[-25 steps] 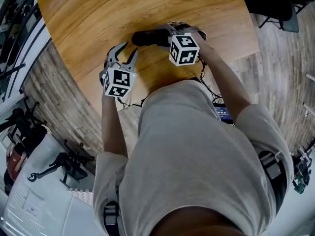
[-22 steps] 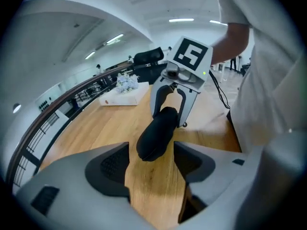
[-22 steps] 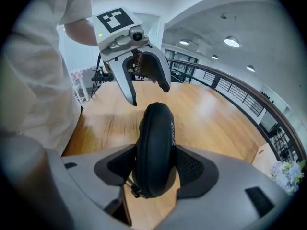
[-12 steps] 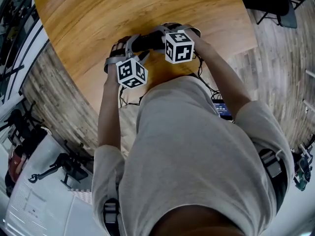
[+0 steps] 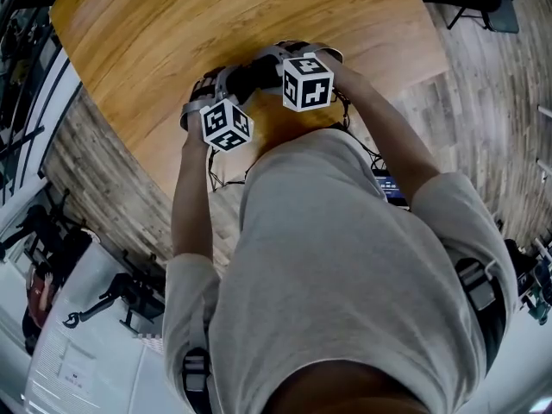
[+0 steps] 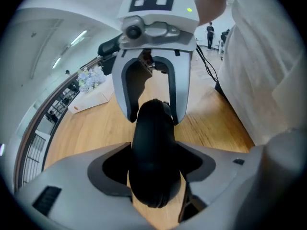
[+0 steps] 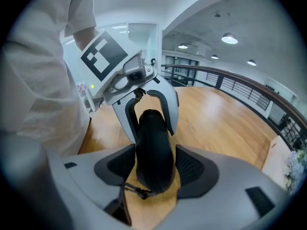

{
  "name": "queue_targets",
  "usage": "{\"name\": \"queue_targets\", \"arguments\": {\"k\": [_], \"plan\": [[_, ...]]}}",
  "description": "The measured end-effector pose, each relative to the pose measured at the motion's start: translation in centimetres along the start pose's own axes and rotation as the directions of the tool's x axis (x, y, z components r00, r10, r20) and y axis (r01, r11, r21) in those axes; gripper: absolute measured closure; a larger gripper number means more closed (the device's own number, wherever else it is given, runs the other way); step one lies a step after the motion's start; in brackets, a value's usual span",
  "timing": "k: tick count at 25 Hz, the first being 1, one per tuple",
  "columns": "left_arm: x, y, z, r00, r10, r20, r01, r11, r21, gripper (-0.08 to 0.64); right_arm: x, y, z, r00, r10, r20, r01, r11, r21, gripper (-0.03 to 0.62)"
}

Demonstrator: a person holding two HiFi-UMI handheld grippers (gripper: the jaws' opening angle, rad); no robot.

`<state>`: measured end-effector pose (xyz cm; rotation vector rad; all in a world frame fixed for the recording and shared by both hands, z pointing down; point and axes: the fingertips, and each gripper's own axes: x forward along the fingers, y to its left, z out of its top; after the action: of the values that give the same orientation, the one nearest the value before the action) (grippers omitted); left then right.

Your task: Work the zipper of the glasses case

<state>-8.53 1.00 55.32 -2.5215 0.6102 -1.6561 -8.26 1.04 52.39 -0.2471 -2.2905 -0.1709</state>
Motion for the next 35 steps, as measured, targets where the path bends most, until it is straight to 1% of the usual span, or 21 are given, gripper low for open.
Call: {"name": "queue_targets", "arguments": {"k": [1, 2, 3, 4, 6, 8, 9, 10, 11, 13, 15, 17, 18, 19, 20, 22, 24, 27, 28, 31, 35], "plan": [[-0.1, 0.3, -0.1, 1.0, 0.004, 0.015, -0.004, 0.999, -0.035, 0.26, -0.3, -0.4, 0.0, 0.999, -0.026, 0.025, 0.025, 0.999, 0.03, 0.313], [-0.2, 0.5, -0.2, 1.0, 0.012, 0.028, -0.01, 0.998, -0.058, 0.262, -0.7, -0.7, 0.1, 0.997, -0.046, 0.063, 0.041, 0.996, 0.081, 0.313], [-0.4, 0.8, -0.4, 0.999, 0.02, 0.038, -0.017, 0.997, -0.069, 0.262, -1.3, -1.0, 0.2, 0.992, -0.063, 0.111, 0.045, 0.987, 0.152, 0.313], [-0.5, 0.9, -0.6, 0.999, 0.027, 0.046, -0.024, 0.997, -0.072, 0.264, -1.8, -1.2, 0.3, 0.983, -0.078, 0.165, 0.038, 0.971, 0.234, 0.313], [-0.9, 1.0, -1.0, 0.997, 0.039, 0.067, -0.034, 0.997, -0.072, 0.265, -2.9, -1.6, 0.5, 0.956, -0.106, 0.272, -0.006, 0.924, 0.381, 0.313], [-1.4, 1.1, -1.1, 0.994, 0.053, 0.097, -0.045, 0.996, -0.081, 0.267, -4.0, -1.6, 0.4, 0.923, -0.127, 0.364, -0.07, 0.874, 0.481, 0.318], [-1.6, 1.1, -1.1, 0.992, 0.06, 0.11, -0.05, 0.995, -0.09, 0.268, -4.6, -1.7, 0.1, 0.905, -0.145, 0.399, -0.093, 0.849, 0.52, 0.372], [-1.8, 1.2, -1.2, 0.991, 0.064, 0.121, -0.052, 0.994, -0.101, 0.268, -5.1, -1.9, -0.2, 0.889, -0.172, 0.424, -0.105, 0.825, 0.556, 0.541], [-2.0, 1.2, -1.3, 0.99, 0.066, 0.128, -0.051, 0.992, -0.112, 0.268, -5.5, -2.1, -0.7, 0.875, -0.204, 0.438, -0.109, 0.801, 0.589, 0.558], [-2.2, 1.1, -1.4, 0.989, 0.064, 0.134, -0.047, 0.991, -0.127, 0.268, -5.8, -2.6, -1.7, 0.861, -0.261, 0.437, -0.101, 0.755, 0.648, 0.557], [-2.3, 1.1, -1.5, 0.988, 0.064, 0.141, -0.045, 0.99, -0.135, 0.268, -5.4, -2.6, -2.6, 0.861, -0.284, 0.423, -0.107, 0.711, 0.695, 0.555], [-2.3, 1.1, -1.5, 0.987, 0.062, 0.147, -0.041, 0.989, -0.142, 0.268, -4.6, -2.1, -3.2, 0.862, -0.266, 0.431, -0.157, 0.67, 0.726, 0.554], [-2.3, 1.0, -1.5, 0.987, 0.057, 0.147, -0.036, 0.989, -0.144, 0.269, -4.2, -1.8, -3.3, 0.861, -0.254, 0.44, -0.184, 0.652, 0.736, 0.535], [-2.1, 0.9, -1.7, 0.988, 0.051, 0.144, -0.03, 0.989, -0.143, 0.268, -3.8, -1.6, -3.5, 0.861, -0.244, 0.446, -0.204, 0.638, 0.743, 0.499], [-2.0, 0.8, -1.8, 0.989, 0.045, 0.141, -0.026, 0.99, -0.14, 0.268, -3.4, -1.4, -3.6, 0.862, -0.238, 0.448, -0.215, 0.629, 0.747, 0.472], [-1.8, 0.7, -1.9, 0.99, 0.039, 0.139, -0.02, 0.99, -0.14, 0.269, -2.8, -1.2, -4.0, 0.87, -0.229, 0.437, -0.216, 0.621, 0.754, 0.471], [-1.7, 0.7, -2.0, 0.989, 0.037, 0.141, -0.016, 0.99, -0.143, 0.269, -2.3, -1.2, -4.2, 0.88, -0.219, 0.422, -0.208, 0.62, 0.756, 0.471], [-1.5, 0.4, -2.0, 0.99, 0.027, 0.139, -0.007, 0.99, -0.138, 0.269, -1.9, -1.4, -4.1, 0.884, -0.218, 0.413, -0.197, 0.628, 0.753, 0.476], [-1.4, 0.3, -2.0, 0.99, 0.023, 0.137, -0.004, 0.99, -0.139, 0.27, -1.9, -1.5, -4.0, 0.883, -0.221, 0.414, -0.195, 0.631, 0.751, 0.496], [-1.3, 0.3, -2.3, 0.991, 0.017, 0.132, 0.003, 0.989, -0.15, 0.27, -1.8, -1.7, -3.8, 0.881, -0.22, 0.419, -0.196, 0.637, 0.746, 0.512], [-1.1, 0.1, -2.7, 0.991, 0.009, 0.135, 0.014, 0.986, -0.166, 0.27, -1.5, -1.3, -4.0, 0.899, -0.187, 0.395, -0.184, 0.657, 0.731, 0.523]]}}
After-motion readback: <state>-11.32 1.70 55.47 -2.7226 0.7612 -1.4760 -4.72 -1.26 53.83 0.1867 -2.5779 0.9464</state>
